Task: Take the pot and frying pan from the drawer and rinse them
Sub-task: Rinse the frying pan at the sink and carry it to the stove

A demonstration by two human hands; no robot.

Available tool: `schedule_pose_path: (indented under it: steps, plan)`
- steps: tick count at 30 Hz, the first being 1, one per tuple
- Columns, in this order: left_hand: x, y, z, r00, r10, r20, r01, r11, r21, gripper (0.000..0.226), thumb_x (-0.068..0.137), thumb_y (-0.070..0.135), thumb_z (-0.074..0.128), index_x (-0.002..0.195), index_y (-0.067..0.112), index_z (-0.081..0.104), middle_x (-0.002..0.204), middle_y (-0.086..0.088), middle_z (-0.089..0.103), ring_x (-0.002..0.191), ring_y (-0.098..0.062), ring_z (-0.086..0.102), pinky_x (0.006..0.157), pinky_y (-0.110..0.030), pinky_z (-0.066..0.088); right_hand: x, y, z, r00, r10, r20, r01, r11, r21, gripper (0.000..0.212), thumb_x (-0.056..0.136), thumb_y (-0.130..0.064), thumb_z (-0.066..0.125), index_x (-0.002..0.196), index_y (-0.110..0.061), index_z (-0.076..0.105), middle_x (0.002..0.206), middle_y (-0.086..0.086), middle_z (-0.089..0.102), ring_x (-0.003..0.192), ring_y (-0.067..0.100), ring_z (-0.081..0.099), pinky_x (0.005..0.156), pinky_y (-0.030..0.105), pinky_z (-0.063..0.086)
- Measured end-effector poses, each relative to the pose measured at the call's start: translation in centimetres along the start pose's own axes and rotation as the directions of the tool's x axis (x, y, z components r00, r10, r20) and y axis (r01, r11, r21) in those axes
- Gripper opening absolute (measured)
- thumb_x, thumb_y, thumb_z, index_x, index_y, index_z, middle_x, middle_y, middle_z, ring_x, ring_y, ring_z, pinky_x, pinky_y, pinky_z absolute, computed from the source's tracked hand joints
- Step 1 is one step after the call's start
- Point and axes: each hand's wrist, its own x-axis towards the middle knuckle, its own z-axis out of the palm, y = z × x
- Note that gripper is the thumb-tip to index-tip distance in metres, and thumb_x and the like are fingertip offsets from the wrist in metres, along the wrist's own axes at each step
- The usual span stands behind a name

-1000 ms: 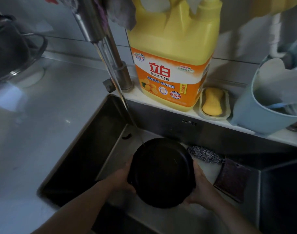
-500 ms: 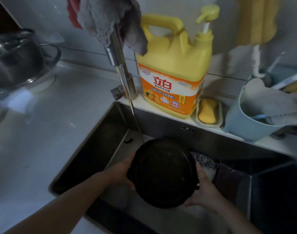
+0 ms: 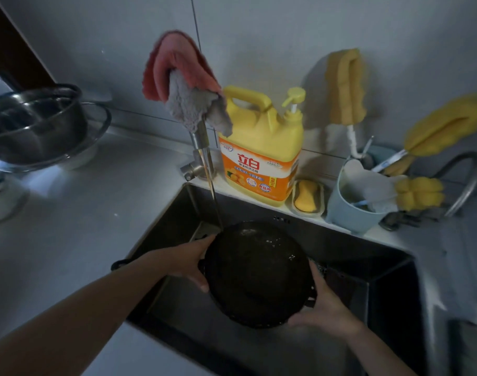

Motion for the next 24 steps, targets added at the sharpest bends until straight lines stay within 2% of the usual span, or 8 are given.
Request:
schedule_pose_path:
  steps: [3, 6, 11, 15, 18, 20, 22, 24]
  plan:
    - [-1.6, 1.3, -1.2, 0.999, 0.014, -0.030, -0.013, 1.000, 0.018, 0.124, 0.057, 0.015, 0.091, 0.146, 0.042, 0.010, 0.141, 0.022, 0.034, 0.133, -0.001, 0.029, 0.108, -0.019, 0.027, -0.7, -1.2, -0.1, 1.000, -0.025, 0.005, 0.025, 0.999, 0.023, 0.132, 0.055, -0.003, 0.094, 0.145, -0.045, 0.006, 0.120, -0.027, 0.043, 0.098, -0.014, 0.050, 0.069, 0.001, 0.045]
    - [-3.6, 2.1, -2.6, 0.996, 0.024, -0.083, -0.020, 0.999, 0.047, 0.124, 0.060, 0.015, 0.089, 0.149, 0.037, 0.005, 0.134, 0.026, 0.029, 0.128, 0.002, 0.029, 0.103, -0.012, 0.024, -1.2, -2.9, 0.2, 0.997, -0.075, 0.003, 0.075, 0.997, 0.018, 0.139, 0.053, -0.010, 0.096, 0.151, -0.042, 0.003, 0.128, -0.028, 0.041, 0.100, -0.026, 0.046, 0.070, 0.000, 0.044]
    - [-7.1, 1.8, -3.3, 0.980, -0.007, -0.198, 0.017, 0.999, 0.045, 0.130, 0.059, 0.029, 0.089, 0.150, 0.041, -0.004, 0.154, 0.014, 0.023, 0.139, -0.009, 0.023, 0.117, -0.032, 0.021, -2.2, -5.9, 0.8, 0.985, -0.174, 0.009, 0.174, 0.984, -0.029, 0.144, 0.051, -0.019, 0.098, 0.151, -0.045, -0.003, 0.139, -0.021, 0.042, 0.109, -0.025, 0.044, 0.078, 0.000, 0.043]
    - [-8.7, 2.8, -2.6, 0.950, 0.038, -0.311, -0.042, 0.999, -0.005, 0.120, 0.065, 0.020, 0.086, 0.133, 0.052, -0.007, 0.131, 0.031, 0.019, 0.122, 0.008, 0.017, 0.106, -0.017, 0.016, -3.3, -9.3, 0.2, 0.958, -0.288, 0.019, 0.288, 0.950, -0.125, 0.141, 0.049, -0.023, 0.098, 0.145, -0.058, 0.001, 0.136, -0.035, 0.043, 0.123, -0.019, 0.039, 0.099, 0.011, 0.038]
    - [-8.6, 2.9, -1.6, 0.929, 0.036, -0.369, -0.069, 0.995, -0.078, 0.125, 0.064, 0.020, 0.087, 0.141, 0.048, -0.007, 0.140, 0.026, 0.023, 0.129, 0.005, 0.019, 0.108, -0.019, 0.017, -3.4, -11.4, -1.3, 0.943, -0.328, 0.050, 0.331, 0.915, -0.232, 0.142, 0.047, -0.021, 0.099, 0.145, -0.057, 0.002, 0.134, -0.040, 0.041, 0.127, -0.017, 0.037, 0.099, 0.006, 0.036]
    - [-8.7, 3.3, -1.3, 0.936, 0.024, -0.352, -0.063, 0.993, -0.099, 0.124, 0.065, 0.020, 0.087, 0.143, 0.048, -0.005, 0.142, 0.025, 0.029, 0.133, 0.001, 0.023, 0.108, -0.020, 0.019, -3.4, -12.4, -2.6, 0.949, -0.305, 0.079, 0.314, 0.908, -0.276, 0.141, 0.046, -0.021, 0.098, 0.142, -0.060, 0.002, 0.131, -0.038, 0.045, 0.123, -0.018, 0.040, 0.096, 0.005, 0.037]
    - [-9.0, 4.0, -1.7, 0.957, 0.041, -0.288, -0.067, 0.994, -0.081, 0.113, 0.069, 0.018, 0.084, 0.133, 0.055, -0.001, 0.130, 0.033, 0.030, 0.125, 0.005, 0.024, 0.108, -0.022, 0.021, -3.3, -13.1, -3.6, 0.963, -0.248, 0.108, 0.269, 0.917, -0.296, 0.137, 0.046, -0.020, 0.098, 0.142, -0.055, 0.006, 0.129, -0.028, 0.051, 0.120, -0.014, 0.046, 0.095, 0.009, 0.041]
    - [-9.6, 4.4, -2.8, 0.982, 0.039, -0.187, -0.051, 0.997, -0.061, 0.111, 0.068, 0.022, 0.085, 0.141, 0.052, 0.007, 0.136, 0.028, 0.034, 0.128, 0.002, 0.027, 0.113, -0.030, 0.022, -3.1, -12.8, -3.8, 0.974, -0.186, 0.128, 0.217, 0.928, -0.303, 0.133, 0.044, -0.027, 0.098, 0.145, -0.051, 0.015, 0.128, -0.021, 0.056, 0.121, -0.002, 0.051, 0.104, 0.027, 0.046]
